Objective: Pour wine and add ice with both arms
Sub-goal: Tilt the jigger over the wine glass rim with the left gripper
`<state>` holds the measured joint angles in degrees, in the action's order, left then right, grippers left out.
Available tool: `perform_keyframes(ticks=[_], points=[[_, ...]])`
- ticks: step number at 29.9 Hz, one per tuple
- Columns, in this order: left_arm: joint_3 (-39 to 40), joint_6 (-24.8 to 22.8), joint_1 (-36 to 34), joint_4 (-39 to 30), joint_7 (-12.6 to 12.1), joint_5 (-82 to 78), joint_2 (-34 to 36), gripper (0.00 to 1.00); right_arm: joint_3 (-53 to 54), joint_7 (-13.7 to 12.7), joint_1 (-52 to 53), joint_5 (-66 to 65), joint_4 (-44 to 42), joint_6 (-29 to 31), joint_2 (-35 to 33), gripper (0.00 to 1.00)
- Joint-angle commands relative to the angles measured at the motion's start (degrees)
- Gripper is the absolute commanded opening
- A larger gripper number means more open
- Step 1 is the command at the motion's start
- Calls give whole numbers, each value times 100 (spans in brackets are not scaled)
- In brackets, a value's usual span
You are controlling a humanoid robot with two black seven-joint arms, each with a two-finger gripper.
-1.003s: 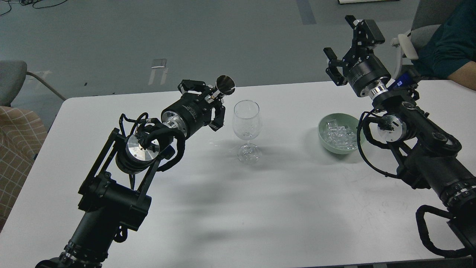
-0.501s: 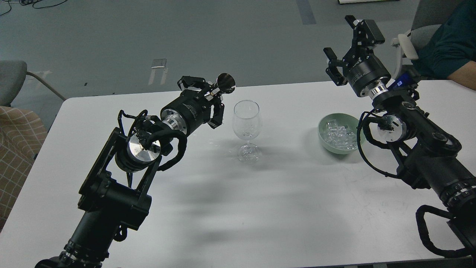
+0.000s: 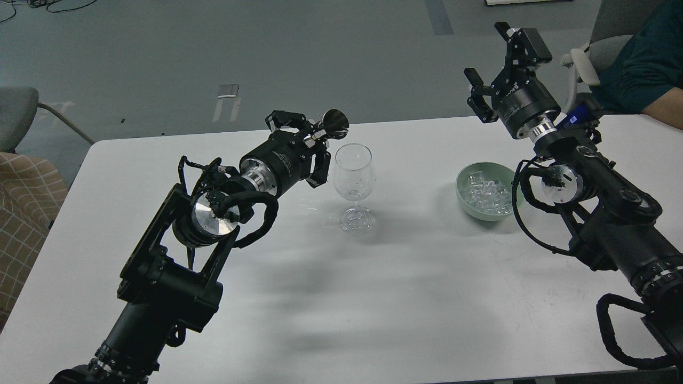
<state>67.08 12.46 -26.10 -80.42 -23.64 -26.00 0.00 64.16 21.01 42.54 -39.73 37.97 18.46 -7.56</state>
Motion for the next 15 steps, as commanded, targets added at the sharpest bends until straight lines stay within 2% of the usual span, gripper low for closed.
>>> perform_keyframes(ticks=[1, 15], points=[[-11, 2, 8, -9, 0, -107, 0, 0, 0, 0, 0, 0, 0, 0, 0, 100], [-20, 2, 17, -18, 52, -414, 0, 0, 0, 0, -9, 9, 0, 0, 0, 100]])
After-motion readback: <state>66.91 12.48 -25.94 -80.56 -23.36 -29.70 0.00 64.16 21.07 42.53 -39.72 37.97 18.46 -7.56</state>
